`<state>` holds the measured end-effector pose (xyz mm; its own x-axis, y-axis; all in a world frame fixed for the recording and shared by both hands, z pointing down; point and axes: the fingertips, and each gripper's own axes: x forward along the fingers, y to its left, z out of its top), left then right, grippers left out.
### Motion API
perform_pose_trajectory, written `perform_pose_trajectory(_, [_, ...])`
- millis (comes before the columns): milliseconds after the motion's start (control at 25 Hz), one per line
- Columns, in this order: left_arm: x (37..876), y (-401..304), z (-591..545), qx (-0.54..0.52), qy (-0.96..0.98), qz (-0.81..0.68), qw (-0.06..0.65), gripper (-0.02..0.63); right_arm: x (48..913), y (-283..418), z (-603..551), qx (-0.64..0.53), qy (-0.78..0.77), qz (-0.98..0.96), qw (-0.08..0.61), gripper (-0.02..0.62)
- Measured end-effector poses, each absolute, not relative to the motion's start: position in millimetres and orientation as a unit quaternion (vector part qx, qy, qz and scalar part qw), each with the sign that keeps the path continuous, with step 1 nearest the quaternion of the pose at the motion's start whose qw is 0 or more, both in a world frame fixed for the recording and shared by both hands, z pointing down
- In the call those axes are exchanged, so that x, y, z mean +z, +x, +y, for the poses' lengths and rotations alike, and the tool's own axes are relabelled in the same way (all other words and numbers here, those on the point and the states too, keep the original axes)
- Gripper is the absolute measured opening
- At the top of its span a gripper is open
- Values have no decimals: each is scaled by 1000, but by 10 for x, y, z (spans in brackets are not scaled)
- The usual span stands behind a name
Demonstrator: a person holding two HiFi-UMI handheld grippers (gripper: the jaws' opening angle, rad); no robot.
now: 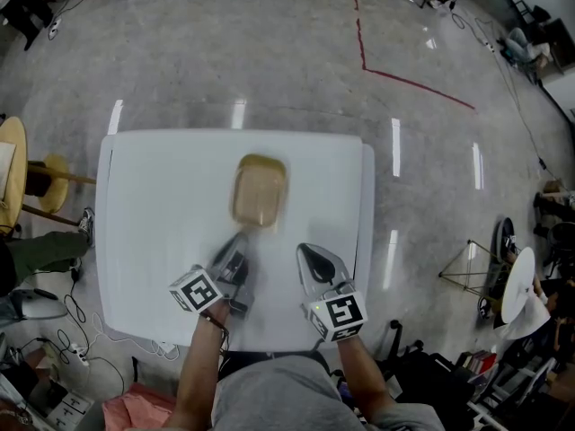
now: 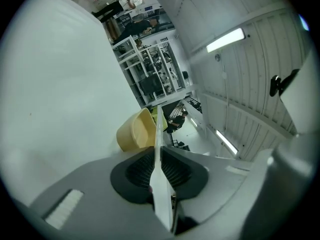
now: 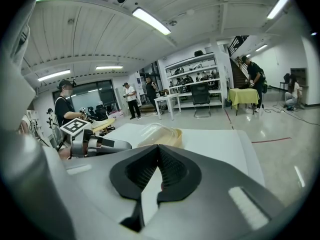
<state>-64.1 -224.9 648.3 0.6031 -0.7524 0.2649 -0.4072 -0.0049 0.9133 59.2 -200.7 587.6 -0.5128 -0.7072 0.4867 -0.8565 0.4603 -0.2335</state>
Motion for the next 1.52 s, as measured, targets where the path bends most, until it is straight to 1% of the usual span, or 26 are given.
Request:
perform_pose_trajectory(200, [6261,-658,-2220,-148,713,-423,540,48,5775,576,-1962,221,467,-841,159,5])
perform_pose_trajectory(480, [5916,-818,-2101,-119,748,-457,467,46,5634,494,-1814,201,467,-847,156,5])
perform_pose_trajectory(680, [5520,-886,-1965,-126,772,-461,420,46,5514,467,-1664,187,469,-850,149,5])
perform_pose_trajectory(880, [5092,-996,-1804,-118,796,-475,355,46,5325,413,-1496,172,475,-852,136,5])
perform_pose_trajectory(1080, [4852,-1028,-1560,-88,814,-494,293,47,5136,393,-1308,157,482,-853,122,5])
perform_pose_trajectory(1200, [4767,-1037,-1357,-75,816,-504,273,48,5021,394,-1173,150,486,-854,113,5])
perform_pose_trajectory(1400, [4656,-1116,-1078,-69,815,-512,262,48,4806,337,-984,140,490,-855,95,5])
perform_pose_trajectory(1520, [4610,-1169,-914,-53,818,-520,241,48,4720,294,-864,134,491,-856,88,5])
